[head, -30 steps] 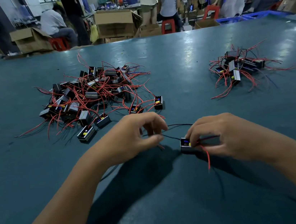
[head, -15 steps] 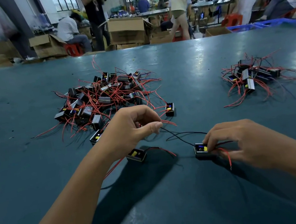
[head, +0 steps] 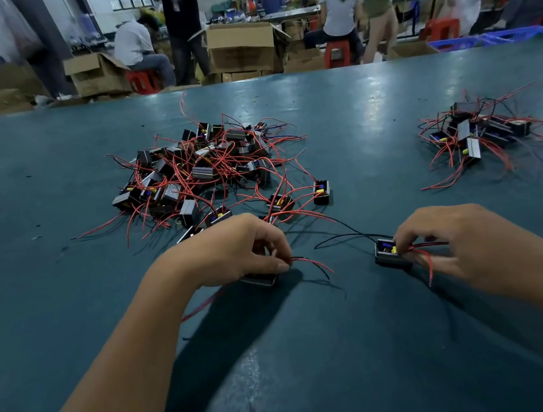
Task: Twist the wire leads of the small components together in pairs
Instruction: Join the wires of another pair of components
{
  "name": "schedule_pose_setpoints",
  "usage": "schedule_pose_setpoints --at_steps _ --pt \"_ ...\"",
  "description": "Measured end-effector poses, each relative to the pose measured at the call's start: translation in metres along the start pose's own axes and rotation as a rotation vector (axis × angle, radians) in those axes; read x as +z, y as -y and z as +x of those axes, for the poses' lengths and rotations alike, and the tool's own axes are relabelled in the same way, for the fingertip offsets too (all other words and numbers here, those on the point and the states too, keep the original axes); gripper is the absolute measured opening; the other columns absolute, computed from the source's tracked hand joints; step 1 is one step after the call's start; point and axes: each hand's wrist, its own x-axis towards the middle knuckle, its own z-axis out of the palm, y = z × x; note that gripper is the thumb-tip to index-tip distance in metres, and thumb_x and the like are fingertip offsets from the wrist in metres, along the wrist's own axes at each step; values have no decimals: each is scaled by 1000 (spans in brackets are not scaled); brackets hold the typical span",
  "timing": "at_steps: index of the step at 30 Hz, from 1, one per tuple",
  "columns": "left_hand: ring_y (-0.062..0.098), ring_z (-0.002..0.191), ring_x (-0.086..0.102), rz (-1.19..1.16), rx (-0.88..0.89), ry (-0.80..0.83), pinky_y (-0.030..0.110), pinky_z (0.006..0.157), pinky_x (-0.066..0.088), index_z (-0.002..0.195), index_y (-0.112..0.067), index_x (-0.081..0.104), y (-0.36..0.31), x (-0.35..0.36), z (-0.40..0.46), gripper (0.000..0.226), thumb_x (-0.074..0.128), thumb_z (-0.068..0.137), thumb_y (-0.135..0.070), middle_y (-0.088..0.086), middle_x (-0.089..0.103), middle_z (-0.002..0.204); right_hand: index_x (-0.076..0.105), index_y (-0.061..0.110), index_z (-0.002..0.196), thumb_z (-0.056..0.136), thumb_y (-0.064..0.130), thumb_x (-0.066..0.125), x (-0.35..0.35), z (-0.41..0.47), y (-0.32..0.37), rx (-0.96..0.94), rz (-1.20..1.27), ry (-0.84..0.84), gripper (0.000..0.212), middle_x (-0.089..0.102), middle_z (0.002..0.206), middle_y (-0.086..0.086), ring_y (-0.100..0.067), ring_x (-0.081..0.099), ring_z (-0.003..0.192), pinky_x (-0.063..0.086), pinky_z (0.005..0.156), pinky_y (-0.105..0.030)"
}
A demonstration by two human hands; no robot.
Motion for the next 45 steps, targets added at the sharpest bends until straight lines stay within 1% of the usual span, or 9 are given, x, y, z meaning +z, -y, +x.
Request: schedule_pose_setpoints --at_steps 8,14,18,25,29,32,35,42,45 --pt "19 76 68 -92 -8 -25 32 72 55 92 -22 75 -1 -2 -1 9 69 94 -27 -1 75 82 65 33 103 86 15 72 -15 -3 0 120 65 6 25 65 104 24 16 53 101 35 87 -2" --pt "20 69 69 -154 12 -67 27 65 54 93 -13 69 -5 2 0 3 67 94 -12 0 76 82 68 24 96 93 23 58 -14 -1 43 16 242 -434 10 70 92 17 -6 67 89 50 75 -20" --pt "13 63 67 -115 18 -97 22 60 52 90 -15 68 -7 6 3 4 66 93 -12 0 75 78 68 19 98 92 35 54 17 8 76 -159 -47 -143 22 68 105 7 -16 62 104 45 93 -30" --pt "13 61 69 -58 23 -116 29 62 56 84 -18 66 -11 9 4 12 63 96 -14 -2 73 74 54 34 125 96 56 31 41 19 77 -14 -361 186 43 53 129 18 -9 36 133 7 118 -35" --pt "13 61 70 -40 13 -129 27 62 56 85 -18 65 -13 10 5 12 63 96 -15 -5 73 74 54 34 123 97 53 36 41 17 75 -26 -331 155 37 55 120 14 -13 43 124 18 112 -35" --pt "11 59 69 -37 9 -150 22 58 55 85 -19 65 -13 11 5 12 63 96 -15 -12 73 73 64 29 108 94 28 57 40 14 77 -80 -276 41 15 64 102 11 -19 58 103 39 97 -40" --pt "9 55 68 -16 9 -209 20 56 53 85 -20 63 -14 12 6 13 63 97 -15 -9 71 69 66 26 104 87 11 67 38 9 74 -105 -244 -20 23 67 94 12 -18 62 90 46 83 -41" --pt "9 75 60 154 24 -363 23 68 46 96 -20 64 -27 26 10 2 64 95 -21 -12 62 83 60 25 100 92 31 60 35 6 68 -81 -131 -74 10 63 77 8 -17 57 71 46 75 -37" --pt "2 63 49 -72 221 -358 17 61 38 96 -21 67 -42 31 7 3 64 96 -21 -17 61 78 61 25 98 92 32 63 35 7 65 -41 -90 -97 9 65 79 9 -13 54 72 40 76 -32"
